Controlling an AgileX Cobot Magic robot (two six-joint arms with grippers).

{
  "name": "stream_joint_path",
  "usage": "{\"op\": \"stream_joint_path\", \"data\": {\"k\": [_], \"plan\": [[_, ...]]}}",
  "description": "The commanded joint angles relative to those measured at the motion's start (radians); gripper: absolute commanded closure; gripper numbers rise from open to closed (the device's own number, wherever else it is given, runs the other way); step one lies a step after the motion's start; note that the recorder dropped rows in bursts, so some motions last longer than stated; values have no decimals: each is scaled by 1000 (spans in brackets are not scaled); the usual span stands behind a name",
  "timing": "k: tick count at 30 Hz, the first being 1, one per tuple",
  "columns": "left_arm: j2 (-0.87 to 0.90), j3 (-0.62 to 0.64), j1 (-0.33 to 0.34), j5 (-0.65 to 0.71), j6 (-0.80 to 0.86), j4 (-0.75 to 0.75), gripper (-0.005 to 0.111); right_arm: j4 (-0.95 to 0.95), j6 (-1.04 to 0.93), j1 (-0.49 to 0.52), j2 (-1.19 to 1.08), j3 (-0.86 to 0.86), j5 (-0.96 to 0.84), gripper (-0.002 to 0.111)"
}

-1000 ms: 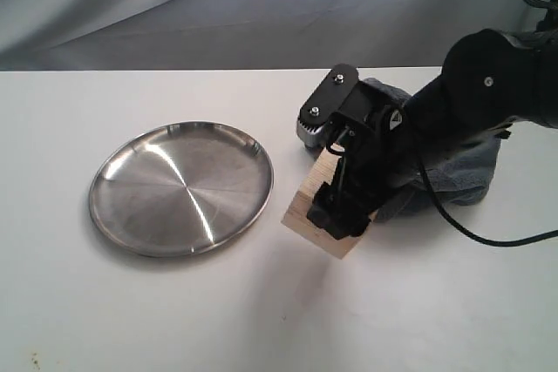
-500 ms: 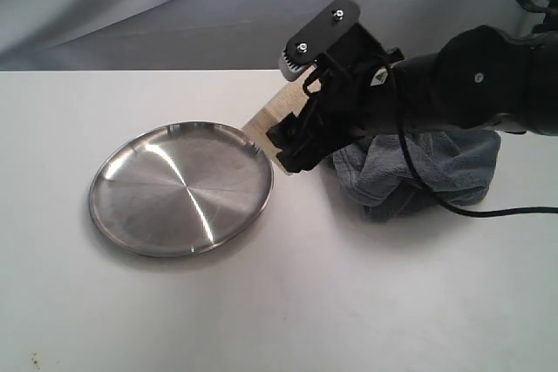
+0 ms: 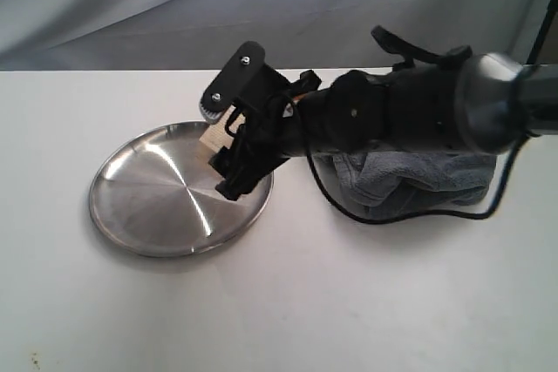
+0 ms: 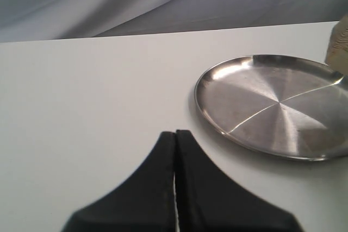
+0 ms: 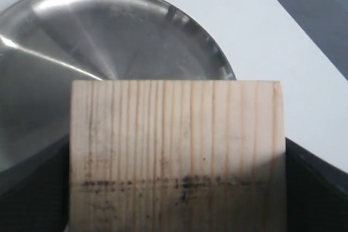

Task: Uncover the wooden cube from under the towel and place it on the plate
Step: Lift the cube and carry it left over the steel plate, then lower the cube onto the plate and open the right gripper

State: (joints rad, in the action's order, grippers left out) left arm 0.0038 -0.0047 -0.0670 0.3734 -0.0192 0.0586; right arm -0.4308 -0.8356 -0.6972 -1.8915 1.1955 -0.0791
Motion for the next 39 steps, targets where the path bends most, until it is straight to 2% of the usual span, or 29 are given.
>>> {"op": "stream_joint_path", "data": {"k": [1, 3, 7, 13, 16, 19, 23, 39], "plan": [[-4, 5, -2, -12, -5, -2, 107, -94, 6, -3, -73, 167, -7, 108], [-4, 5, -2, -12, -5, -2, 107, -108, 6, -3, -102, 232, -56, 108], [-4, 5, -2, -12, -5, -2, 107, -108, 6, -3, -187, 404, -270, 108], [-4, 5, -2, -12, -5, -2, 107, -94, 6, -3, -309, 609, -426, 108], [-4, 5, -2, -12, -5, -2, 107, -17, 62, -1, -362, 685, -492, 108], [-4, 5, -2, -12, -5, -2, 107, 154, 184, -1, -408, 737, -551, 108], [-4, 5, -2, -12, -5, -2, 107, 261, 268, -1, -431, 755, -602, 108], [-4, 5, -2, -12, -5, -2, 107, 219, 268, -1, -435, 755, -552, 108]]}}
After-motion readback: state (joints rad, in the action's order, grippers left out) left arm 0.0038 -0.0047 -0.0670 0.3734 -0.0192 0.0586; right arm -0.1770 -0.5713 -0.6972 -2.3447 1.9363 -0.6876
